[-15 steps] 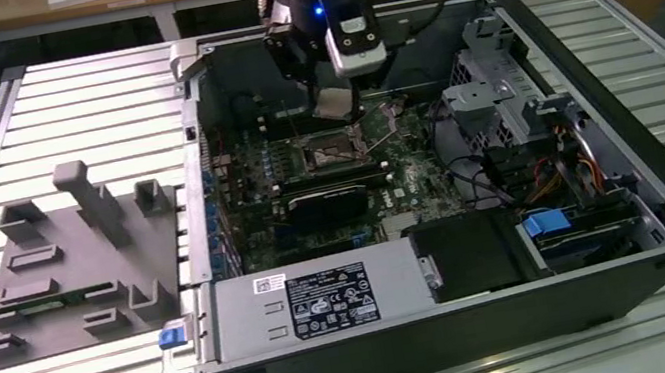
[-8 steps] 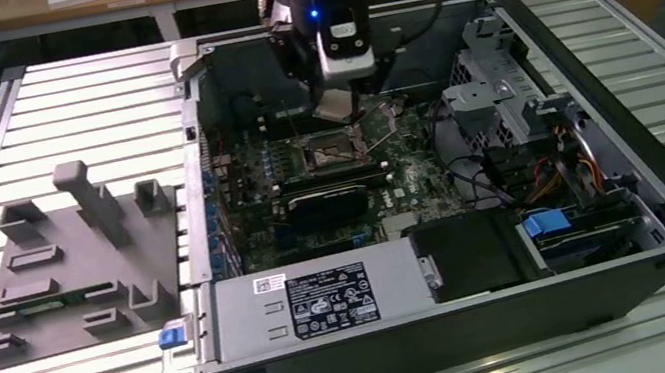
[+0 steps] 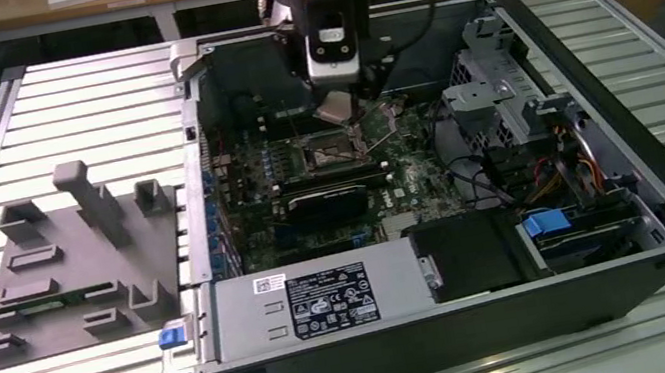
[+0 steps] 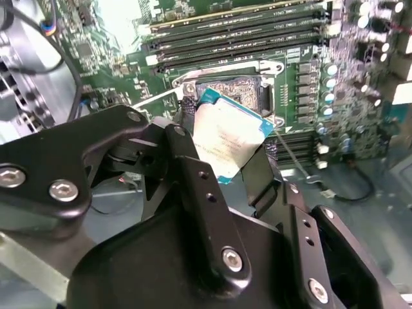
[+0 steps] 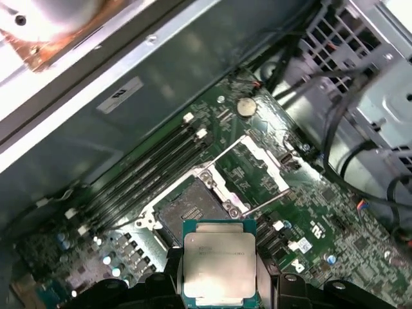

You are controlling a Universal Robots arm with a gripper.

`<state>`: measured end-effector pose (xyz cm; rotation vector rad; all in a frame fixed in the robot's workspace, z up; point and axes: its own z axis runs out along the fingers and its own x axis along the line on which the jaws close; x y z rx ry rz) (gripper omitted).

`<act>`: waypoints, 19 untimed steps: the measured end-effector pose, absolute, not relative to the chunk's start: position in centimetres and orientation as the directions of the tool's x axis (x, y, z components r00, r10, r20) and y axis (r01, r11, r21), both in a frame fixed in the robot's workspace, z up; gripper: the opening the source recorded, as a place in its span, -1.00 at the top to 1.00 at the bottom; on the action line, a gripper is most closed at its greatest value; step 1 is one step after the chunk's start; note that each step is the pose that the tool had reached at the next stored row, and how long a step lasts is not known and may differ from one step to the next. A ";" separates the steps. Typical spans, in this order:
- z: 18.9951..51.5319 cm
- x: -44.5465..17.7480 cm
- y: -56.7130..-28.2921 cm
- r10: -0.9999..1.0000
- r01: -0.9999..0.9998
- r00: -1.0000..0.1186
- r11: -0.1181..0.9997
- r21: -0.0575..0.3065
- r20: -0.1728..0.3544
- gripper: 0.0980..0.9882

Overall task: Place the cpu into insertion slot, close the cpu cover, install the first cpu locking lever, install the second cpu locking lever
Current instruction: 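Place the cpu into insertion slot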

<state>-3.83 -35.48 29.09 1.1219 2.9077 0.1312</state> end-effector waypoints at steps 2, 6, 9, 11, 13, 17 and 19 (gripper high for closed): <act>29.0 -3.8 -35.5 0.699 0.697 -0.715 0.712 0.086 0.010 0.01; 28.8 -3.8 -35.5 0.748 0.746 -0.663 0.660 0.086 0.010 0.01; 28.8 -3.8 -35.5 0.784 0.781 -0.621 0.618 0.086 0.010 0.01; 28.7 -3.8 -35.5 0.806 0.803 -0.592 0.589 0.086 0.010 0.01; 28.7 -3.8 -35.5 0.826 0.824 -0.563 0.560 0.086 0.010 0.01; 28.6 -3.8 -35.5 0.866 0.863 -0.501 0.498 0.086 0.010 0.01; 28.6 -3.8 -35.5 0.883 0.880 -0.469 0.467 0.086 0.010 0.01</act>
